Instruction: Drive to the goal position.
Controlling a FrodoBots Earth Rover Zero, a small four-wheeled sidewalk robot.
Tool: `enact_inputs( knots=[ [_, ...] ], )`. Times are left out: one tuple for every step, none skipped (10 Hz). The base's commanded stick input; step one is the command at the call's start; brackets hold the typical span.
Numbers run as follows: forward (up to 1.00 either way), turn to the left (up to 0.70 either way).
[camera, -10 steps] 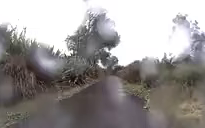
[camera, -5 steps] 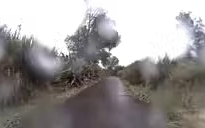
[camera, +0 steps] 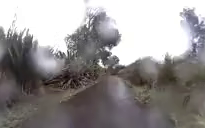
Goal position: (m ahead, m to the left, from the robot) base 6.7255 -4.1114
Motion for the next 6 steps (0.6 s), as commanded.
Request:
enact_inputs(
  knots=[
    [0.85,0.00],
    [0.85,0.00],
    [0.85,0.00],
    [0.85,0.00],
    [0.85,0.00],
    [0.85,0.00]
  ],
)
